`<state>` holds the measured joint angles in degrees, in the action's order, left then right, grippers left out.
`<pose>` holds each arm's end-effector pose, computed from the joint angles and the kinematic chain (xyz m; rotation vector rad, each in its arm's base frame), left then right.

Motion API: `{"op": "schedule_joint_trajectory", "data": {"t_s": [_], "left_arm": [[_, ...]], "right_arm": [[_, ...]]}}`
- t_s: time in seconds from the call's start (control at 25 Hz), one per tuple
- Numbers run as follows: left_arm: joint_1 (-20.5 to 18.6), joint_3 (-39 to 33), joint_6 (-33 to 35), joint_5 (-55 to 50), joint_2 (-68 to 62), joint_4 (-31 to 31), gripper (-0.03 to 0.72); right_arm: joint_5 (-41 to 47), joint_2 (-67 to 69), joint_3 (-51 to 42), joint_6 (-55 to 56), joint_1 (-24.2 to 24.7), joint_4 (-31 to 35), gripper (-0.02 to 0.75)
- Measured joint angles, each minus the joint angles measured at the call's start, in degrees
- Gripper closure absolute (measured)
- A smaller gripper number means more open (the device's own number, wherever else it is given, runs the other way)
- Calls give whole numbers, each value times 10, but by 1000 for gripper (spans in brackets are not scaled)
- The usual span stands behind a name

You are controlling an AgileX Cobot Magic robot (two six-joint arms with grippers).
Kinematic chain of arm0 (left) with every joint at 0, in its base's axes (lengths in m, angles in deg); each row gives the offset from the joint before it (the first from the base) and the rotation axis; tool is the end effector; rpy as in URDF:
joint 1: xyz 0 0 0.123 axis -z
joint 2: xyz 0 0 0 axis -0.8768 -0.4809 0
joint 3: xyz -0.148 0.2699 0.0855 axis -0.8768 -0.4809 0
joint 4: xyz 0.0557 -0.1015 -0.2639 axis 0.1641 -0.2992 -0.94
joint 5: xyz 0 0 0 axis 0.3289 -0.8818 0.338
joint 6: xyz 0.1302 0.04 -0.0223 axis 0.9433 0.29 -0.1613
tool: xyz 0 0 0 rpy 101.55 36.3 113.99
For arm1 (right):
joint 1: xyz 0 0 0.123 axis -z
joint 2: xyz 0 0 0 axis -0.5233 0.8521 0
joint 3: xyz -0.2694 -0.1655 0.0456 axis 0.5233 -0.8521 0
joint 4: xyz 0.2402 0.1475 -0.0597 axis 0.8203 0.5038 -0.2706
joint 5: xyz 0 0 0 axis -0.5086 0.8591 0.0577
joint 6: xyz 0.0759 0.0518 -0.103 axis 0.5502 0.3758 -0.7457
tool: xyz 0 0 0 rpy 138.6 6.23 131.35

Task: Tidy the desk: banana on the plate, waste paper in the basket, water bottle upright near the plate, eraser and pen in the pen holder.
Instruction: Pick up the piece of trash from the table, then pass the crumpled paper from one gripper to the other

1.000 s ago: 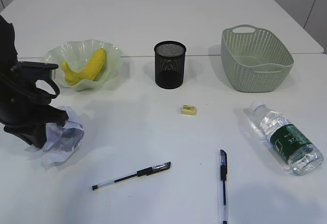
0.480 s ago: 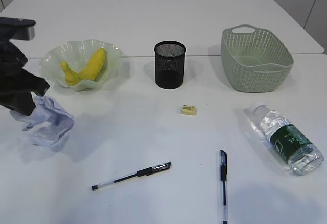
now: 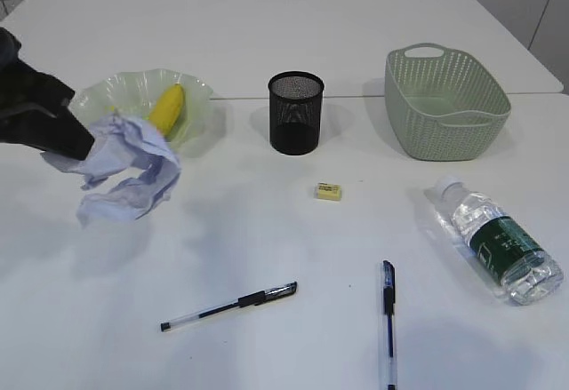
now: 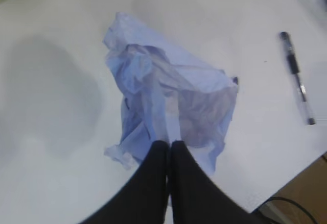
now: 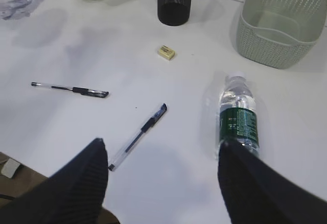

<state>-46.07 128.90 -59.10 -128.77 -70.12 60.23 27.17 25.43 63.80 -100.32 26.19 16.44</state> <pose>0.3042 -0.1244 0.2888 0.4491 2.5958 -0.4818 0.0952 0.0496 0.3513 -0.5349 2.1026 0.2368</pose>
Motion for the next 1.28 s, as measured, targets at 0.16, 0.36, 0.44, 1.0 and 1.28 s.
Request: {"op": "schedule_joint_trajectory", "data": {"t_s": [0.16, 0.36, 0.44, 1.0, 1.28], "left_arm": [[0, -1, 73, 0, 11, -86, 700], [0, -2, 152, 0, 12, -190, 700], [0, -2, 177, 0, 12, -219, 700], [46, -2, 237, -11, 12, -295, 700], [56, -2, 238, 2, 12, -296, 700]], "right_arm": [[-20, 12, 0, -4, 0, 34, 237], [-31, 45, 1, -32, 0, 94, 237], [-37, 57, 1, -49, 0, 123, 237], [-94, 182, 1, -200, 0, 305, 237], [-113, 221, 1, -262, 0, 346, 237]]}}
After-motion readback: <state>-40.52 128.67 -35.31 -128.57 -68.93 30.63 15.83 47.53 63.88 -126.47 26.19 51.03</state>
